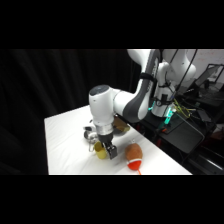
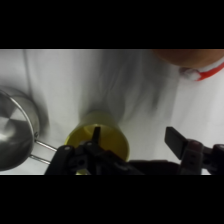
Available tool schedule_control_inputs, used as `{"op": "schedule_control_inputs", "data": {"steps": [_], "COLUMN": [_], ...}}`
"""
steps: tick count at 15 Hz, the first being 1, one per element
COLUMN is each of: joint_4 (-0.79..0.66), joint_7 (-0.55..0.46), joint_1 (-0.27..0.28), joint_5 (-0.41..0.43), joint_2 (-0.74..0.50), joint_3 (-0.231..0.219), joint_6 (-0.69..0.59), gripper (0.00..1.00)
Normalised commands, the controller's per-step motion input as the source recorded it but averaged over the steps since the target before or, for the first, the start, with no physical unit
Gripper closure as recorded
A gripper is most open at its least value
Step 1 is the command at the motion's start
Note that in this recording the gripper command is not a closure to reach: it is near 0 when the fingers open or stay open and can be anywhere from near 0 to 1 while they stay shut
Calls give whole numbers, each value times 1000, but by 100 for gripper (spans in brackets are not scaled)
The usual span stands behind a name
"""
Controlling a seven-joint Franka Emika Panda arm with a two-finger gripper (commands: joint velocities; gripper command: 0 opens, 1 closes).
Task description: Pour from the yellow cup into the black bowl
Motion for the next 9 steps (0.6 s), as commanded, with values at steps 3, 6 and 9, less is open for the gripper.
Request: {"op": "schedule_control_inputs", "data": {"steps": [3, 6, 9], "joint_4": [115, 114, 78], "joint_7": [-64, -84, -73], "joint_1": [-33, -28, -7], "joint_5": [116, 86, 60], "joint_2": [127, 43, -15], "joint_3": [77, 58, 38], "joint_6": [132, 47, 12], "gripper": [100, 100, 96]}}
